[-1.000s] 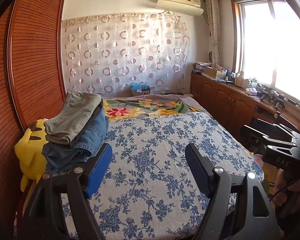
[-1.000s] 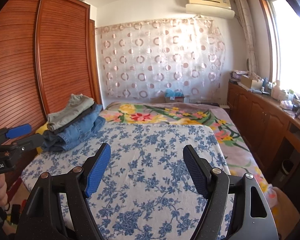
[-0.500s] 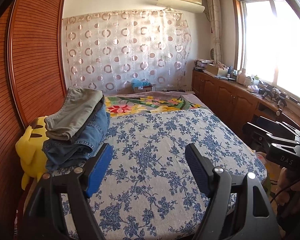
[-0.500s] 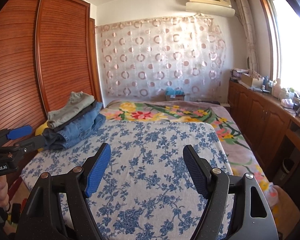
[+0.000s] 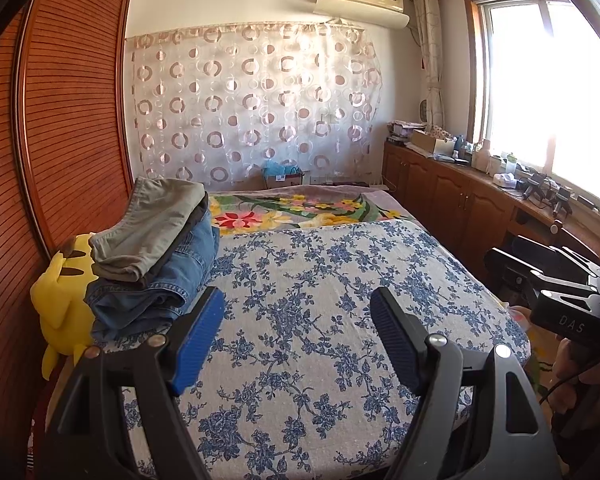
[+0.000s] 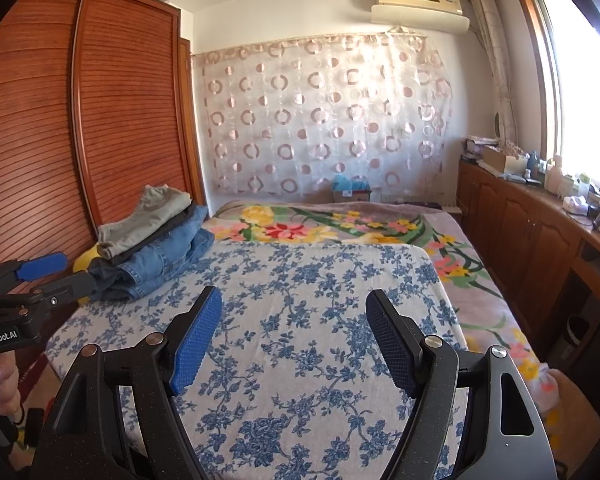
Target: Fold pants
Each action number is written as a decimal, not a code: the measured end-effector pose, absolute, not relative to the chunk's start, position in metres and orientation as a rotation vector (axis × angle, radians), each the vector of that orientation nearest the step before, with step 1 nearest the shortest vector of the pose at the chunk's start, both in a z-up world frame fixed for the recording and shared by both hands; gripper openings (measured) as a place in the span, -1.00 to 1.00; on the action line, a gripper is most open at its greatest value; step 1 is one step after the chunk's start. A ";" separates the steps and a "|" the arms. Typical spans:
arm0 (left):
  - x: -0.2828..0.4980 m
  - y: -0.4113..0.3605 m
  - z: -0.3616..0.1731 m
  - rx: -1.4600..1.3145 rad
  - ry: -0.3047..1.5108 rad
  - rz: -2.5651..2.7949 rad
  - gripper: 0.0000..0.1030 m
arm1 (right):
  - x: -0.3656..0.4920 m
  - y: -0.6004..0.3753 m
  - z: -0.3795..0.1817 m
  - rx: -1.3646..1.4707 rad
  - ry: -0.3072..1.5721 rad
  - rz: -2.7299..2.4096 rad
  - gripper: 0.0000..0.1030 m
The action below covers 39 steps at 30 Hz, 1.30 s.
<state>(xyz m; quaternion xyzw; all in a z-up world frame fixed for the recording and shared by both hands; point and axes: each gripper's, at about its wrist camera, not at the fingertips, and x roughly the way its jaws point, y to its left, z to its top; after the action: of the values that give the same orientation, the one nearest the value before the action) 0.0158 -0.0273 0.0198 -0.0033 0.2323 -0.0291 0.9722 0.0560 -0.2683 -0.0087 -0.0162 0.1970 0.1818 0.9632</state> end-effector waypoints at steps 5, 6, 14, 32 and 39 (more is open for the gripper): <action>0.015 -0.028 0.021 -0.008 0.468 -0.058 0.47 | 0.056 -0.268 -0.009 -0.033 0.399 0.369 0.48; 0.014 -0.028 0.021 -0.008 0.467 -0.058 0.47 | 0.056 -0.269 -0.010 -0.033 0.398 0.369 0.48; 0.015 -0.027 0.021 -0.006 0.468 -0.058 0.47 | 0.056 -0.269 -0.009 -0.032 0.399 0.369 0.48; 0.014 -0.027 0.022 -0.005 0.464 -0.057 0.47 | 0.056 -0.269 -0.009 -0.030 0.399 0.369 0.49; 0.014 -0.027 0.022 -0.005 0.463 -0.058 0.47 | 0.056 -0.269 -0.009 -0.029 0.398 0.368 0.49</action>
<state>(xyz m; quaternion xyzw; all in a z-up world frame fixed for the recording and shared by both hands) 0.0136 -0.0271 0.0219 -0.0023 0.2293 -0.0286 0.9729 0.0559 -0.2694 -0.0087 -0.0145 0.1966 0.1817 0.9634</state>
